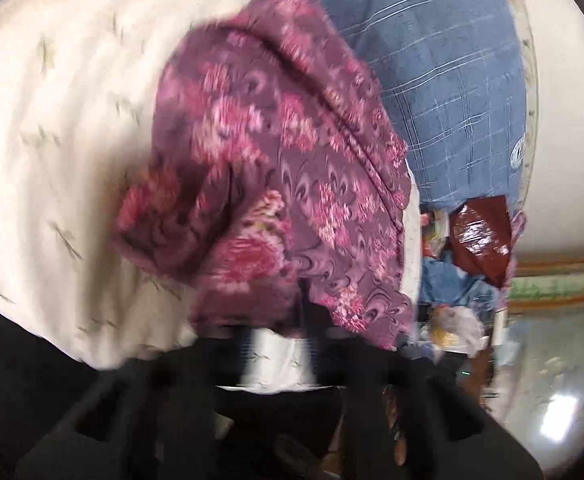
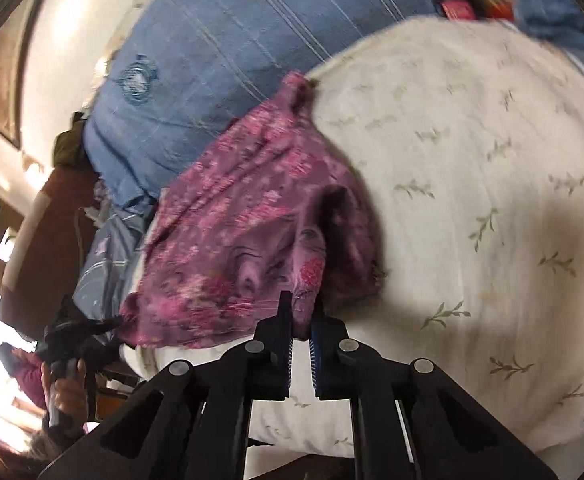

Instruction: Fold small clothes

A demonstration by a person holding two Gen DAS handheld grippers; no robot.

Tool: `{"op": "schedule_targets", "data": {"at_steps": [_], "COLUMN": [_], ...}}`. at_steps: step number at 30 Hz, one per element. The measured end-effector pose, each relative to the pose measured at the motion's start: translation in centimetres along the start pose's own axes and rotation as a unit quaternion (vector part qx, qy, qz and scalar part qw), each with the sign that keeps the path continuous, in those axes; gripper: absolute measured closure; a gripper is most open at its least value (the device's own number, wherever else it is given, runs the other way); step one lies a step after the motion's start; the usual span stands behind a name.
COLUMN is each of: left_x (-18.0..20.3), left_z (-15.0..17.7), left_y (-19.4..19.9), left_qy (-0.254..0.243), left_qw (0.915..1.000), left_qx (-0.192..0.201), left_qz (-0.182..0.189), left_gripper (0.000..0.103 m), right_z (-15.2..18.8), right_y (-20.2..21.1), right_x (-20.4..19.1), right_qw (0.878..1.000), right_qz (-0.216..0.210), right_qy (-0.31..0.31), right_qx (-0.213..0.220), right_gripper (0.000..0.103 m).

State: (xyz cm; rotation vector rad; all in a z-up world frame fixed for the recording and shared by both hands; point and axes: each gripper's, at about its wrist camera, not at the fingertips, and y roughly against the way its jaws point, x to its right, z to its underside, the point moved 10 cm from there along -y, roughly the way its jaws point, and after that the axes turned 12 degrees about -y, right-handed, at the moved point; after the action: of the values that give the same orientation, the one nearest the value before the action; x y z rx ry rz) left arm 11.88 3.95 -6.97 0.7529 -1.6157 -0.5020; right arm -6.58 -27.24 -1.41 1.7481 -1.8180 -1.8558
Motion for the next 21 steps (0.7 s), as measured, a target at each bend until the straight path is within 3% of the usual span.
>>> {"op": "schedule_targets", "data": {"at_steps": [3,6,15,21], "left_x": [0.3,0.8,0.7,0.9], "left_z": [-1.8,-3.4,-8.9,-13.9], "left_y": [2.2,3.5,3.6,2.9], "left_qy": [-0.046,-0.069,-0.075,-0.085], "left_qw": [0.9966,0.9931,0.9899,0.9860], "left_qx": [0.047,0.072,0.091,0.104], "left_qz": [-0.050,-0.062,-0.079,-0.099], "left_gripper": [0.097,0.097,0.097,0.097], "right_z": [-0.7,-1.7,-6.4,-10.3], "right_y": [1.3,1.6,-0.4,-3.6], "right_x": [-1.2,-2.1,-5.5,-7.5], "right_qw": [1.000,0.999,0.993,0.993], "right_qz": [-0.022,-0.043,-0.105,-0.108], "right_qy": [0.003,-0.005,-0.036,-0.028], "right_qx": [0.014,0.020,0.035,0.041], "right_gripper": [0.096,0.096,0.096,0.096]}}
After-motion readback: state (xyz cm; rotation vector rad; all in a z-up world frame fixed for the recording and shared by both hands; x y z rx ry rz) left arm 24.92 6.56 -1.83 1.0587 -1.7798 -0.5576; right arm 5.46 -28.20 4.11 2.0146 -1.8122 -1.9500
